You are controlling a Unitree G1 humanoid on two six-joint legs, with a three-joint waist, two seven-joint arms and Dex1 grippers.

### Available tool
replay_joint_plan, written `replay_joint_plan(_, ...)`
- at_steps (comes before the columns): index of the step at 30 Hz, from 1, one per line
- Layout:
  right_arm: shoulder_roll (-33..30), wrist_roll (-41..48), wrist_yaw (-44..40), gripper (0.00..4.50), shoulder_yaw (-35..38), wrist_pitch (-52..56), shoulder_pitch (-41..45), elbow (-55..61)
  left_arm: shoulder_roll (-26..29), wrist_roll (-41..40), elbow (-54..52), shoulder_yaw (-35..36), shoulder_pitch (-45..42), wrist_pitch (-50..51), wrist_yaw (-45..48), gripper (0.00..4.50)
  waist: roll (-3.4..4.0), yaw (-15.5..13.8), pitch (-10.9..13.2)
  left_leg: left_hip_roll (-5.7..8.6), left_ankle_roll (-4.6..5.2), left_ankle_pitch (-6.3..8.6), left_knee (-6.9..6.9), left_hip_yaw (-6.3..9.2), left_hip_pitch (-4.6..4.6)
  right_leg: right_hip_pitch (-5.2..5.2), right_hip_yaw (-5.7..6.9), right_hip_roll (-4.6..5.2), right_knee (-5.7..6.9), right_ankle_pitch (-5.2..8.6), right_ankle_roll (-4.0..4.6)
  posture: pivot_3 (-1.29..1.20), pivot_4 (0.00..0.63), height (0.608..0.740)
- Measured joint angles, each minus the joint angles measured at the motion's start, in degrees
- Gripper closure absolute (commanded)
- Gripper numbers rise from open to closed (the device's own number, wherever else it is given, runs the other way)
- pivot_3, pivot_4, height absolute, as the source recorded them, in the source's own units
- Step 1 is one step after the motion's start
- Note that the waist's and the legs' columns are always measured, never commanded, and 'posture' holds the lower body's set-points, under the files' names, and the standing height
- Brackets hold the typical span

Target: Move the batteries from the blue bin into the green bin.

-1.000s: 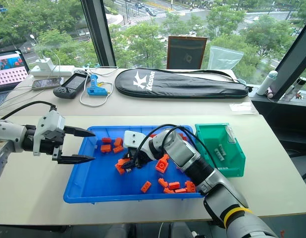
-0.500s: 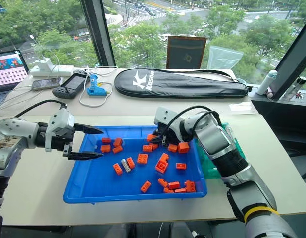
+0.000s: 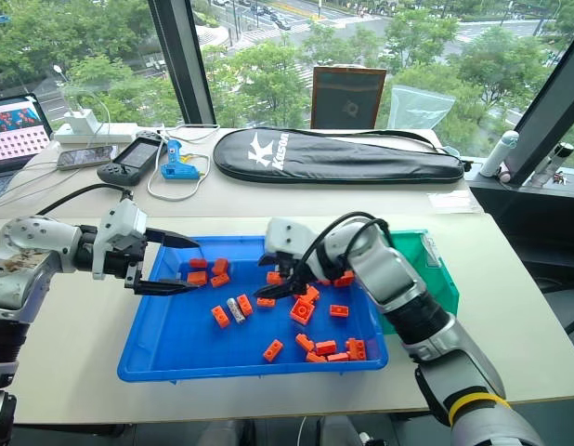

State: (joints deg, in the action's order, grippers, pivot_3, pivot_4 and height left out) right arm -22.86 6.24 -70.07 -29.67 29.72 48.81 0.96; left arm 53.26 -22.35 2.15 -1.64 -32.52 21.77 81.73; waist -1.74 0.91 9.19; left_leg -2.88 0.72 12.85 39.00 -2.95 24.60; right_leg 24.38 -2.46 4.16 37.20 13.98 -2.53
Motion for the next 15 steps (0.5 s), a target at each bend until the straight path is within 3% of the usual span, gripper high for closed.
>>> replay_joint_plan(3, 1.0, -2.5, -2.6, 1.14, -5.0, -3.9, 1.9, -4.3, 0.0, 0.0, 0.0, -0.1, -1.4, 0.1, 0.2, 0.00, 0.01, -0.1, 0.0, 0.03, 0.00, 0.00, 0.01, -0.01, 0.00, -0.01, 0.00, 0.04, -0.01, 0.00, 0.00, 0.00, 0.150, 0.734)
replay_joint_plan(15, 9.1, -5.8, -6.2, 1.14, -5.8, -16.8, 8.7, -23.7, 0.6, -0.3, -3.6, 0.8, 3.9, 2.0, -1.7, 0.00, 0.02, 0.2, 0.0, -0.04, -0.01, 0.00, -0.02, 0.01, -0.01, 0.02, 0.02, -0.01, 0.03, 0.00, 0.00, 0.00, 0.150, 0.734)
